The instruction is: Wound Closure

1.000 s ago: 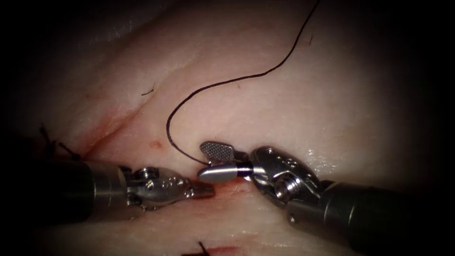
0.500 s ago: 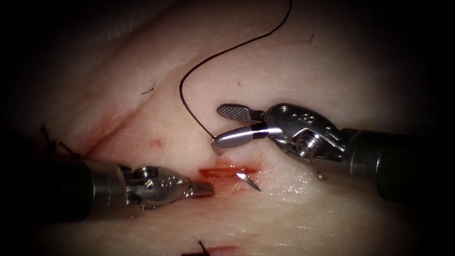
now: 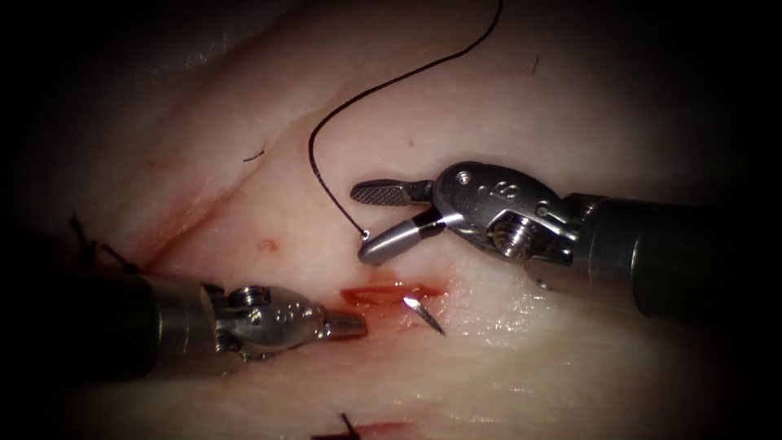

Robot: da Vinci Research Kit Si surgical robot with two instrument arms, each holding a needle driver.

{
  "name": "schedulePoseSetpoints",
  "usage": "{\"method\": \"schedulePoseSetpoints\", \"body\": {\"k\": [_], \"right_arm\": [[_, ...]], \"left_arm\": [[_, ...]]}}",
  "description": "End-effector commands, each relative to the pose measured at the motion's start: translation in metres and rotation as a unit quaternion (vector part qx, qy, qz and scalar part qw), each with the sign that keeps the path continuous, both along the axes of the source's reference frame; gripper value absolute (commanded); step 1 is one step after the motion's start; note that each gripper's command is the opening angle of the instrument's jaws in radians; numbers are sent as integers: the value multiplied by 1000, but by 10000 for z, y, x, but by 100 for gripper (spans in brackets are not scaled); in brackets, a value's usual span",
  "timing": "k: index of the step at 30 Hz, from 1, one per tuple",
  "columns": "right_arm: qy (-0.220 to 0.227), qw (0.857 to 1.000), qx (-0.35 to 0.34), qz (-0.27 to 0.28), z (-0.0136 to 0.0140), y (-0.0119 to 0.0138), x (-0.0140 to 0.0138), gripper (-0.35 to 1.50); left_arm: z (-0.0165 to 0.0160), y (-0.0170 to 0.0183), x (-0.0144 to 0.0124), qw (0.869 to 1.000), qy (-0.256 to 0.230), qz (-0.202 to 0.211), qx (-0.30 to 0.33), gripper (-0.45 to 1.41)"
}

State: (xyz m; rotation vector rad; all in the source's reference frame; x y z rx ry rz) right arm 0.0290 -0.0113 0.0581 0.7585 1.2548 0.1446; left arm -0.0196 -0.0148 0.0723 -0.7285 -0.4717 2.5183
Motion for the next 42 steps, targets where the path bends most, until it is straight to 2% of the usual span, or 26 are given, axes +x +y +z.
{"method": "schedulePoseSetpoints", "body": {"k": [1, 6, 7, 11, 12, 13, 14, 15, 21, 27, 30, 32, 33, 36, 39, 41, 42], "right_arm": [[9, 1000, -4, -10, 6, -3, 8, 140], [36, 999, -17, -36, 7, -10, 6, 133], [41, 998, -18, -40, 7, -9, 6, 120], [48, 997, -41, -39, 12, -5, 10, 103], [42, 997, -48, -35, 13, -4, 11, 93], [37, 998, -50, -32, 14, -3, 12, 67], [35, 998, -51, -29, 15, -2, 12, -1], [32, 997, -59, -25, 17, 0, 13, -35], [4, 996, -84, 10, 24, 11, 22, -35], [-6, 996, -86, 5, 24, 14, 21, -35], [-7, 996, -87, 8, 21, 16, 16, -35], [13, 992, -126, 3, 19, 21, 12, -35], [14, 992, -127, 3, 18, 23, 10, -28], [9, 992, -125, 7, 17, 31, 5, 17], [3, 992, -129, 13, 22, 39, 1, 31], [4, 991, -135, 12, 26, 39, -1, 66], [4, 991, -136, 12, 28, 37, -2, 93]], "left_arm": [[5, -1, -6, 1000, 0, 0, 0, -25], [5, -1, -5, 1000, 0, 0, 0, -25], [5, -1, -5, 1000, 0, 0, 0, -25], [5, -1, -6, 1000, 0, 0, 0, -25], [5, -2, -6, 1000, 0, 0, 0, -25], [5, -2, -6, 1000, 0, 0, 0, -25], [5, -2, -6, 1000, 0, 0, 0, -25], [4, -2, -6, 1000, 0, 0, 0, -25], [3, -3, -6, 1000, 0, 2, -1, -25], [1, -3, -5, 1000, 0, 2, 0, -25], [0, -3, -5, 1000, -1, 4, -2, -25], [0, -3, -5, 1000, -1, 4, -2, -25], [0, -3, -5, 1000, -1, 4, -2, -25], [1, -3, -5, 1000, -1, 4, -2, -25], [1, -3, -5, 1000, -1, 4, -2, -25], [1, -3, -5, 1000, -1, 4, -2, -25], [0, -3, -5, 1000, -1, 4, -2, -25]]}}
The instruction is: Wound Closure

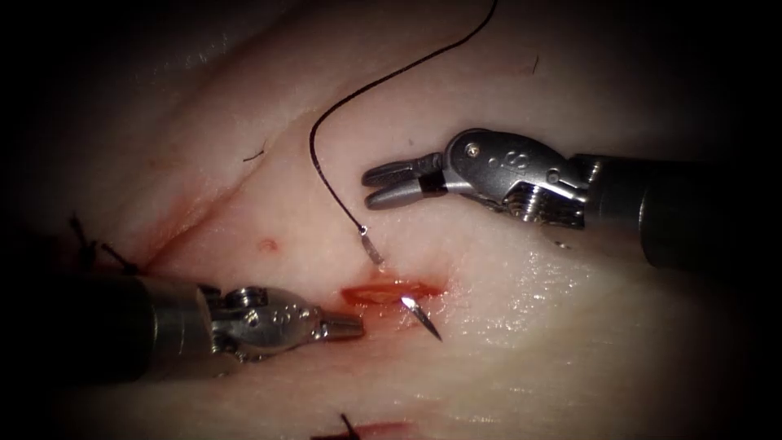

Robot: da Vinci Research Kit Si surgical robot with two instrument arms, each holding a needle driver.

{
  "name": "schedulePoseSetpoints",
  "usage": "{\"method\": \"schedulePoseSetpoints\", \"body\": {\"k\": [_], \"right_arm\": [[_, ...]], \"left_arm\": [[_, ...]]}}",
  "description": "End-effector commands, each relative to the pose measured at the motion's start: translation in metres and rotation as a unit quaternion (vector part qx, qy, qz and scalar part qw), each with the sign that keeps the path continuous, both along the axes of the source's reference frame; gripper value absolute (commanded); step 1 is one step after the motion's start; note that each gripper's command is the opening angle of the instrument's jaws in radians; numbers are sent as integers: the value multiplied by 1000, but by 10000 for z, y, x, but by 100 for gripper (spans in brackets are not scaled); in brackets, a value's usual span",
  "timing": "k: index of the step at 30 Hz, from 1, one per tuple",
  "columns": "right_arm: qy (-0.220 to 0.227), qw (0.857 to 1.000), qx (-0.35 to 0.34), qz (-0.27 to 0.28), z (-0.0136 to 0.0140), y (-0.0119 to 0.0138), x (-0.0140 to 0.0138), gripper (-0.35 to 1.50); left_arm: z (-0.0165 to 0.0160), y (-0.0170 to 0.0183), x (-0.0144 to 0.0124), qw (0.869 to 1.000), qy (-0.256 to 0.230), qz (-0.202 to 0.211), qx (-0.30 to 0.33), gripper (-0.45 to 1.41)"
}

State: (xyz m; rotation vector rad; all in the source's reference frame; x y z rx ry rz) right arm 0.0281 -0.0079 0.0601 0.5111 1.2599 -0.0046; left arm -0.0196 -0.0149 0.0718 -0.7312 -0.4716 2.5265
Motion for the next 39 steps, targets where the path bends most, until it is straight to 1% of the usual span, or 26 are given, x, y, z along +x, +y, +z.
{"method": "schedulePoseSetpoints", "body": {"k": [1, 3, 5, 9, 12, 16, 18, 19, 20, 21, 23, 24, 25, 31, 34, 37, 39], "right_arm": [[1, 1000, -4, -3, 9, 1, 7, 108], [16, 1000, -1, -23, 12, -8, 8, 118], [29, 999, 0, -43, 13, -22, 9, 121], [46, 997, -1, -69, 16, -44, 17, 135], [46, 996, -4, -71, 18, -48, 23, 135], [45, 997, -4, -68, 21, -45, 30, 135], [44, 997, -3, -66, 21, -42, 32, 132], [45, 997, -2, -66, 21, -40, 33, 126], [43, 997, -3, -64, 21, -39, 33, 113], [42, 997, -3, -61, 20, -38, 32, 86], [36, 998, -6, -53, 19, -35, 29, -1], [37, 998, -5, -52, 18, -33, 27, -35], [38, 998, -7, -52, 17, -32, 26, -35], [-4, 999, 14, -40, 14, -27, 21, -35], [-52, 997, 56, -1, 15, -27, 18, -35], [-99, 989, 111, 23, 15, -28, 14, -35], [-118, 983, 137, 38, 15, -29, 13, -35]], "left_arm": [[6, -2, -5, 1000, 0, 0, 0, -25], [6, -2, -5, 1000, 0, 0, 0, -25], [6, -2, -5, 1000, 0, 0, 0, -25], [6, -1, -5, 1000, 0, 0, 0, -25], [6, -1, -5, 1000, 0, 0, 0, -25], [5, -2, -5, 1000, 0, 0, 0, -25], [5, -2, -4, 1000, -1, 1, 0, -25], [5, -2, -3, 1000, -1, 1, 0, -25], [5, -2, -3, 1000, -1, 1, 0, -25], [5, -2, -3, 1000, -1, 1, 0, -25], [5, -3, -3, 1000, -1, 1, 0, -25], [5, -3, -3, 1000, -1, 1, 0, -25], [5, -3, -3, 1000, -1, 1, 0, -25], [5, -3, -3, 1000, -1, 1, 0, -25], [5, -3, -3, 1000, -1, 1, 0, -25], [5, -3, -3, 1000, -1, 1, 0, -25], [5, -3, -3, 1000, -1, 1, 0, -27]]}}
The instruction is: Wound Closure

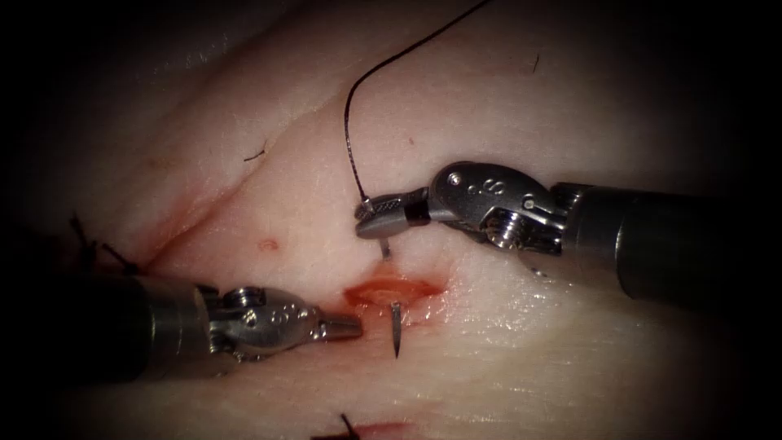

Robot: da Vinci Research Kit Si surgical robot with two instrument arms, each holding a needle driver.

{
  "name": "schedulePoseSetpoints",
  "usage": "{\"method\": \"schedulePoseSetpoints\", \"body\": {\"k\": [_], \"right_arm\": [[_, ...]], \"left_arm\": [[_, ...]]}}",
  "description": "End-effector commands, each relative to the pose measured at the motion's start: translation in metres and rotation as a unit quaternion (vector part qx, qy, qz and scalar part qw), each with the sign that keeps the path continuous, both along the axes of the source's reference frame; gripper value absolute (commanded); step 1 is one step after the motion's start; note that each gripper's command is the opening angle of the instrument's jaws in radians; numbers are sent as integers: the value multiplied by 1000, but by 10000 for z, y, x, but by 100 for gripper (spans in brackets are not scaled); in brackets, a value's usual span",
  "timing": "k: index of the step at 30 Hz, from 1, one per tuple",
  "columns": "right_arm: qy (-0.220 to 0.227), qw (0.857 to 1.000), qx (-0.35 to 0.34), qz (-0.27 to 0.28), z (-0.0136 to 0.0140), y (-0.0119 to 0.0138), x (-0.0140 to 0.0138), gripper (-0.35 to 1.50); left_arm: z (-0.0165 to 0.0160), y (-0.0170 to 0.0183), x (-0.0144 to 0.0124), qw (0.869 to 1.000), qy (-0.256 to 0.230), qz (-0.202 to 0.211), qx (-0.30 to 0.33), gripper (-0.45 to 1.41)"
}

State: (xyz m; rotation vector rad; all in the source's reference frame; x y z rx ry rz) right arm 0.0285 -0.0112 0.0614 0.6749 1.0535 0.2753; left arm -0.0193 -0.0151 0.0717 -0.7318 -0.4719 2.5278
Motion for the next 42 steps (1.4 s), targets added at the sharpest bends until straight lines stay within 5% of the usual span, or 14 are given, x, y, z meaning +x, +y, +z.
{"method": "schedulePoseSetpoints", "body": {"k": [1, 13, 19, 26, 35, 38, 39, 42], "right_arm": [[-12, 1000, 21, 9, 2, 3, 9, -35], [-11, 968, 237, 87, 17, -23, 15, -35], [0, 928, 355, 108, 18, -36, 10, -35], [3, 907, 408, 108, 5, -56, 5, -35], [27, 906, 406, 114, -5, -65, 1, -35], [79, 902, 402, 132, -3, -52, -2, 73], [89, 902, 400, 137, -2, -48, -4, 91], [107, 914, 365, 142, 4, -33, -12, 108]], "left_arm": [[6, -1, -6, 1000, 0, 0, 0, -27], [6, -1, -6, 1000, 0, 0, 0, -27], [6, -1, -6, 1000, 0, 0, 0, -27], [6, -1, -6, 1000, 0, 0, 0, -27], [6, -1, -6, 1000, -1, -1, 0, -27], [3, -2, -6, 1000, -13, 11, -13, -27], [1, -2, -6, 999, -25, 23, -21, -27], [-5, -2, -8, 994, -69, 59, -57, -25]]}}
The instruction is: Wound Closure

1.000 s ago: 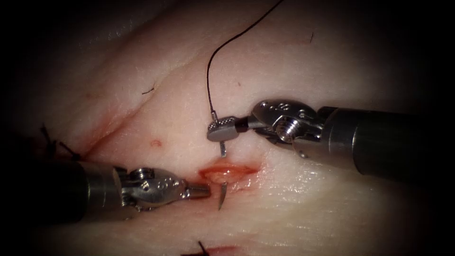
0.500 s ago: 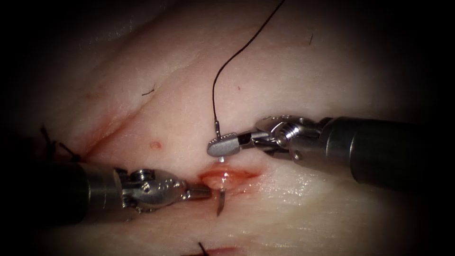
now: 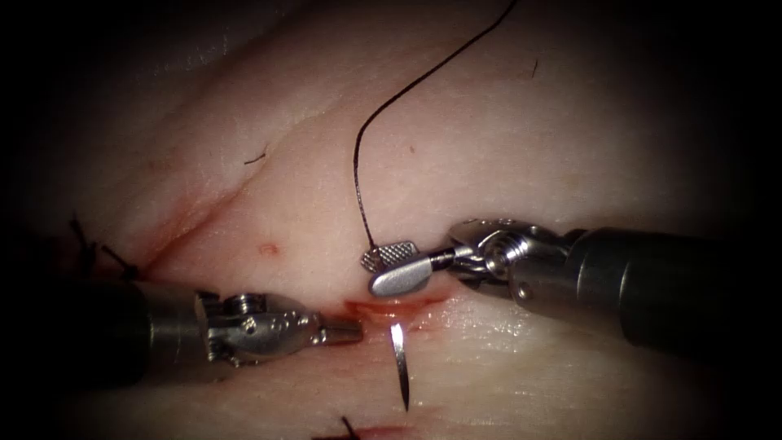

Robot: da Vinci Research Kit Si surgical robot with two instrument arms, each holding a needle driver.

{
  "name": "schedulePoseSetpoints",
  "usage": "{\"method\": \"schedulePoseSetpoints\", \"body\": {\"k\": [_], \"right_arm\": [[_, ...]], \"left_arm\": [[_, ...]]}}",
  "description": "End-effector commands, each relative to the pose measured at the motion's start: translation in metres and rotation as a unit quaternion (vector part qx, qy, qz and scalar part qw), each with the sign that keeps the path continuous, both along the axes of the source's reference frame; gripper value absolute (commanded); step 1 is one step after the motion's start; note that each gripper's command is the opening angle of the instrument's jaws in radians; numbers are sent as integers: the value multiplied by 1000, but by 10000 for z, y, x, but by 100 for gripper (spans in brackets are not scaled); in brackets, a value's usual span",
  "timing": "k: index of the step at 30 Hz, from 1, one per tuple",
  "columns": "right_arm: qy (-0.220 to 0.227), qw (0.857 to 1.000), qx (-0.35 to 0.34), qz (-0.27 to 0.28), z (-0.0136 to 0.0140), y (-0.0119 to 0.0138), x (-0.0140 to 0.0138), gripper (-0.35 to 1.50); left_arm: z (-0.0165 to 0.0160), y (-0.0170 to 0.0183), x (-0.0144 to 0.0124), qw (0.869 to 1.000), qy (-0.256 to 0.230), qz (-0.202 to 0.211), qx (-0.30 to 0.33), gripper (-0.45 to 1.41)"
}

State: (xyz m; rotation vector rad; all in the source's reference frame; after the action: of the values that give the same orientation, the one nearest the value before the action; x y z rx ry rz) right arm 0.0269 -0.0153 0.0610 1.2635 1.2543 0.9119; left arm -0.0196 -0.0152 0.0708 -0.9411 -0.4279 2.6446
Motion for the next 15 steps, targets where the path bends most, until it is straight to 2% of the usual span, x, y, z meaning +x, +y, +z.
{"method": "schedulePoseSetpoints", "body": {"k": [1, 4, 8, 12, 14, 15], "right_arm": [[2, 999, -32, 6, 11, 13, 2, 115], [10, 997, -66, 34, 22, 30, -13, 126], [15, 997, -66, 43, 28, 36, -25, 126], [13, 992, -111, 59, 32, 40, -42, 125], [20, 985, -159, 65, 33, 41, -48, 106], [24, 978, -193, 69, 33, 42, -53, 79]], "left_arm": [[3, -2, -6, 1000, -23, 10, -6, -25], [-4, -8, -7, 995, -79, 47, -37, -27], [-7, -11, -9, 993, -85, 66, -57, -18], [-10, -7, -13, 988, -104, 76, -85, 2], [-13, -3, -17, 986, -116, 74, -97, 9], [-15, -1, -18, 985, -122, 71, -101, 9]]}}
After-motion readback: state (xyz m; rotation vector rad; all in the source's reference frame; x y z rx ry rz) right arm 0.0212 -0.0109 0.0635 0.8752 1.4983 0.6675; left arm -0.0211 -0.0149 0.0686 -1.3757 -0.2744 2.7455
